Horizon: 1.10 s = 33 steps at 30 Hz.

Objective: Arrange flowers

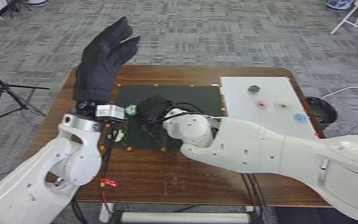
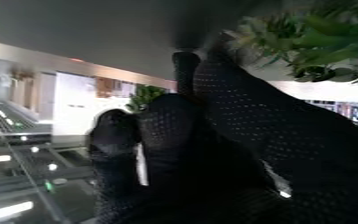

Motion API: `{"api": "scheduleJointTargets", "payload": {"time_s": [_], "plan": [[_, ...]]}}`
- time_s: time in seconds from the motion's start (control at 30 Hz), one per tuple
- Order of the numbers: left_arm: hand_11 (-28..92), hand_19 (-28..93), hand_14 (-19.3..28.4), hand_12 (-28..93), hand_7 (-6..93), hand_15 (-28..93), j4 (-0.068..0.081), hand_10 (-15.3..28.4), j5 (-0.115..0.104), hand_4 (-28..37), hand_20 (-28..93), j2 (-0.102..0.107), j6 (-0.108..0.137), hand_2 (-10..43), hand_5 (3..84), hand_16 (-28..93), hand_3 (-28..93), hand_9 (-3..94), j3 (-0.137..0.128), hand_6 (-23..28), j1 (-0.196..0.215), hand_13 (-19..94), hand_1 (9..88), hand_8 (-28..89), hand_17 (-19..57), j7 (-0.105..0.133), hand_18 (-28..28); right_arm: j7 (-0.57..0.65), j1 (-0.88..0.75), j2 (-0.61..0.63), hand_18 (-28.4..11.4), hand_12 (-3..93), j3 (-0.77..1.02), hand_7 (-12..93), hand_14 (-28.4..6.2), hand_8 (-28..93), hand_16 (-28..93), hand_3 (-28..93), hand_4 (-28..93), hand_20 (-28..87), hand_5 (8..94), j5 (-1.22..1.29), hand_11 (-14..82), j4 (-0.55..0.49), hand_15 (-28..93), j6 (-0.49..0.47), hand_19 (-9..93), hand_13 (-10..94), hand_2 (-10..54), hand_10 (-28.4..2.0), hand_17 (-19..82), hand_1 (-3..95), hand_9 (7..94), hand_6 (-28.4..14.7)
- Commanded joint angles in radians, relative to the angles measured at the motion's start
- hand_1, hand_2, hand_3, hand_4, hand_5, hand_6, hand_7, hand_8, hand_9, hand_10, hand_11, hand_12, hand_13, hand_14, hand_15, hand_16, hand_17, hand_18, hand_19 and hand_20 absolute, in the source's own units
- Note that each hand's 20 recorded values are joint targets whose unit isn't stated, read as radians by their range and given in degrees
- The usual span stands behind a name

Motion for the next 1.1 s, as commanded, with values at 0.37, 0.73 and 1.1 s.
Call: {"api": "scheduleJointTargets", "payload": {"time_s": [0.37, 0.73, 1.1], "plan": [[19, 38, 14.4, 20, 15.1, 27, -0.023, 11.9, -0.003, -24.7, 12, 0.015, 0.008, -0.8, 33.5, 6, 67, 25.3, -0.001, 3.4, 0.004, 21, 25.2, -7, -9.4, 0.007, 20.1, -0.033, 0.056, -0.074, -20.0, 13.0, 0.026, 21, -6.8, -14, 35, 93, -20, 56, 44.1, 0.033, 12.2, 0.087, 83, 0.019, 90, 57, -9.5, -8.1, 30, 47.7, 49.9, -3.6], [19, 38, 14.5, 20, 15.2, 27, 0.000, 12.0, -0.001, -24.6, 12, 0.006, 0.015, -0.9, 33.4, 6, 67, 25.3, 0.038, 3.3, -0.046, 21, 25.2, -7, -9.5, 0.005, 20.2, -0.136, 0.047, -0.106, -22.3, 10.4, 0.078, 20, -7.2, -13, 34, 93, -13, 45, 33.5, 0.031, 12.0, 0.136, 83, -0.097, 93, 56, -8.1, -6.9, 27, 51.3, 40.4, -5.5], [19, 38, 14.4, 20, 15.1, 27, 0.000, 11.9, -0.003, -24.6, 12, 0.007, 0.020, -0.9, 33.4, 6, 67, 25.3, 0.034, 3.3, -0.040, 21, 25.2, -7, -9.5, 0.009, 20.2, -0.214, 0.039, -0.090, -23.0, 9.6, 0.088, 24, -6.7, -14, 35, 93, -9, 47, 40.9, 0.051, 14.7, 0.146, 83, -0.104, 93, 60, -6.5, -6.4, 30, 50.1, 49.8, -2.4]]}}
